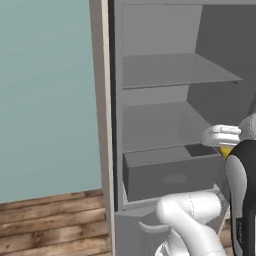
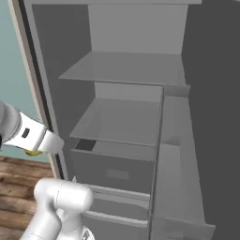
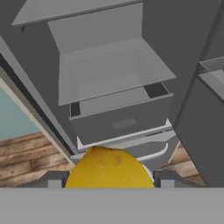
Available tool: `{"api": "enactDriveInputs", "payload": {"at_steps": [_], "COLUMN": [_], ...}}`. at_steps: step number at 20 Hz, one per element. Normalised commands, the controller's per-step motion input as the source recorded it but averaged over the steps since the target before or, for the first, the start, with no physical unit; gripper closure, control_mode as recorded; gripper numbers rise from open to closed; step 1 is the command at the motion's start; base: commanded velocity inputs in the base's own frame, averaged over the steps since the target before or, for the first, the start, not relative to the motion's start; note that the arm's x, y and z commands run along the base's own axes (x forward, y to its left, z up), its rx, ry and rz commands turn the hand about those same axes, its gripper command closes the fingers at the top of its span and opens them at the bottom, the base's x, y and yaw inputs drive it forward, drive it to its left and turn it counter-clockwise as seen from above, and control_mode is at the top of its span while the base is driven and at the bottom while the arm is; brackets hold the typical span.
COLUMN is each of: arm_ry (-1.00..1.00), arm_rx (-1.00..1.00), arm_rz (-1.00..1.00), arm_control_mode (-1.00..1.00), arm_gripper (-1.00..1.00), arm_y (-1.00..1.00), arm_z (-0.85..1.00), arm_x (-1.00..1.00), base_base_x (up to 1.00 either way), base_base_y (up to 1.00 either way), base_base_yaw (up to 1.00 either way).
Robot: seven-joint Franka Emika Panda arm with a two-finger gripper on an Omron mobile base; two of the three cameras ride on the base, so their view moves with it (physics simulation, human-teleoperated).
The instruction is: Retrieve a lemon from the fridge and place it on the cutting board with the fish.
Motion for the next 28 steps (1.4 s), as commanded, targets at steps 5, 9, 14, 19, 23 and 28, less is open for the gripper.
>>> {"api": "enactDriveInputs", "payload": {"at_steps": [5,9,14,19,23,28], "arm_ry": [0.0,0.0,0.0,0.0,0.0,0.0], "arm_rx": [0.0,0.0,0.0,0.0,0.0,0.0], "arm_rz": [0.0,0.0,0.0,0.0,0.0,0.0], "arm_control_mode": [1.0,1.0,1.0,1.0,1.0,1.0], "arm_gripper": [1.0,1.0,1.0,1.0,1.0,1.0], "arm_y": [0.0,0.0,0.0,0.0,0.0,0.0], "arm_z": [0.0,0.0,0.0,0.0,0.0,0.0], "arm_x": [0.0,0.0,0.0,0.0,0.0,0.0], "base_base_x": [-0.9,-0.83,-0.6,-0.47,-0.48,-0.41], "base_base_y": [0.36,0.08,0.0,-0.02,-0.07,-0.13], "base_base_yaw": [-0.29,-0.52,-0.75,-0.79,-0.78,-0.78]}}
